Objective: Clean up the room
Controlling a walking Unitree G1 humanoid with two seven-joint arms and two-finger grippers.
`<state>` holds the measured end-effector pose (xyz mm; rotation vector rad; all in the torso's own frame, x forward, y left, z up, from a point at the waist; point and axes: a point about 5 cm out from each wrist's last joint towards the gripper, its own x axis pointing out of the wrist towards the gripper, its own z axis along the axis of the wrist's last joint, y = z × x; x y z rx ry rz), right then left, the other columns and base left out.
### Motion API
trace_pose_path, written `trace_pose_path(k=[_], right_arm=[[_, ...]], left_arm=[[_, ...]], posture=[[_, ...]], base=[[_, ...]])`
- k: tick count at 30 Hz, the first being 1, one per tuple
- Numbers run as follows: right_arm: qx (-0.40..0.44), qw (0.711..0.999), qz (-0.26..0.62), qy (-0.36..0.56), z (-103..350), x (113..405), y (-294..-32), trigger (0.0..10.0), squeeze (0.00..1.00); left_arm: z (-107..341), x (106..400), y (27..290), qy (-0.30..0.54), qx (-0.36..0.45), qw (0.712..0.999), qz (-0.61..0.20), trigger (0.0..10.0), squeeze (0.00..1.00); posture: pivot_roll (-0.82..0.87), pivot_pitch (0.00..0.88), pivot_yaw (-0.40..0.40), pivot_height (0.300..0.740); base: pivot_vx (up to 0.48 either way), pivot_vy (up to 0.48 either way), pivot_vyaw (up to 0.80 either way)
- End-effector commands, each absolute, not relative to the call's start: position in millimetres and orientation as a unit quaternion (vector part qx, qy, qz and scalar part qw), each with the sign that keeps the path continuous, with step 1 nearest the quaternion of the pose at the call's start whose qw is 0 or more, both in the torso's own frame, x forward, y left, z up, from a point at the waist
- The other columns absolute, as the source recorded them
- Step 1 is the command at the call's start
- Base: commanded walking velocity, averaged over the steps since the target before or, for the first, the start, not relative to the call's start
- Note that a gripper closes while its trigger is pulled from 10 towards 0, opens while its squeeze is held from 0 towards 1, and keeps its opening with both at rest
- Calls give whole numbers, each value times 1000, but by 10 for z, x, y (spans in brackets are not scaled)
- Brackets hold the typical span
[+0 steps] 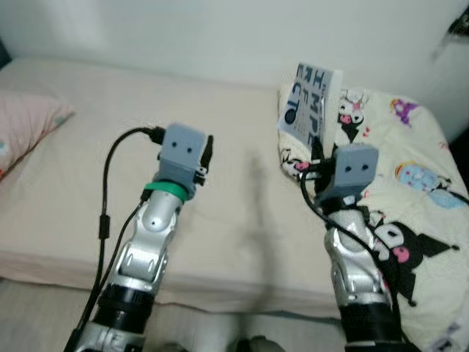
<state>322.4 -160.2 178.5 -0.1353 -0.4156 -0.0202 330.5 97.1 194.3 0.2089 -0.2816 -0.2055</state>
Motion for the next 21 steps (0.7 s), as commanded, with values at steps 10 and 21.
trace_pose_path(k=[10, 21], right_arm=[[-62, 972, -10, -227, 1832, 3205, -1587, 10000, 0], [-59, 972, -11, -226, 1815, 3199, -1580, 10000, 0]], left_arm=[[1919, 3306, 999, -138, 110, 979, -101, 10000, 0], [1917, 3305, 1016, -137, 112, 979, -100, 10000, 0]], posture=[[-64, 54, -1, 740], [-66, 59, 4, 740]], base=[[0, 360, 0], [0, 338, 0]])
